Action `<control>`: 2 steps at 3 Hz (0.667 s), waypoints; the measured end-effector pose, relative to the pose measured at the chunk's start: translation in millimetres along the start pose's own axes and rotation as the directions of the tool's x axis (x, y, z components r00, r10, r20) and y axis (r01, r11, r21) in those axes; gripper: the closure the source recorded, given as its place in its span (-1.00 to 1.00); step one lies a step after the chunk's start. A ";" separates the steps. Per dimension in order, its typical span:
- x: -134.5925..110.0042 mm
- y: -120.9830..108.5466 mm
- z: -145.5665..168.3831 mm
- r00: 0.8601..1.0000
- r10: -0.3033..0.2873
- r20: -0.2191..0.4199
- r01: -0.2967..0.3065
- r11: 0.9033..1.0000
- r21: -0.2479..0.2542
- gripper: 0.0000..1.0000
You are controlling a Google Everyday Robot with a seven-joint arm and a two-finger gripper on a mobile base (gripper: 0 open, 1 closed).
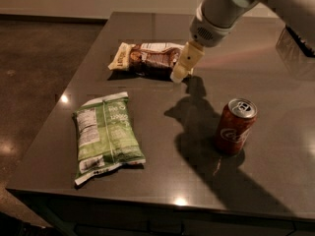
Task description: Move brown chip bag near green jalapeno chip bag
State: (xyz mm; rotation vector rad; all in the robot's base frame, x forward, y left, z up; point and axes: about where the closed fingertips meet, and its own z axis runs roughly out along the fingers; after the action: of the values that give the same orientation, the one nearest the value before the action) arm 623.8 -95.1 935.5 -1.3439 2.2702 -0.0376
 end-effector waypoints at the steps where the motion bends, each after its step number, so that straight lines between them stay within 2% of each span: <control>1: -14.7 -12.4 26.6 1.000 0.006 0.016 -0.007 0.999 0.047 -1.00; 2: -25.3 -21.0 57.6 1.000 0.010 -0.002 -0.009 0.998 0.070 -1.00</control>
Offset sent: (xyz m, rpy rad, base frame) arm 0.0878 0.0386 -0.0655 -0.0625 -0.0615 -0.0621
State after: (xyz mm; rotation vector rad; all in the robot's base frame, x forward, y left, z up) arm 675.5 -72.1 900.8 -1.2977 2.2556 -0.1138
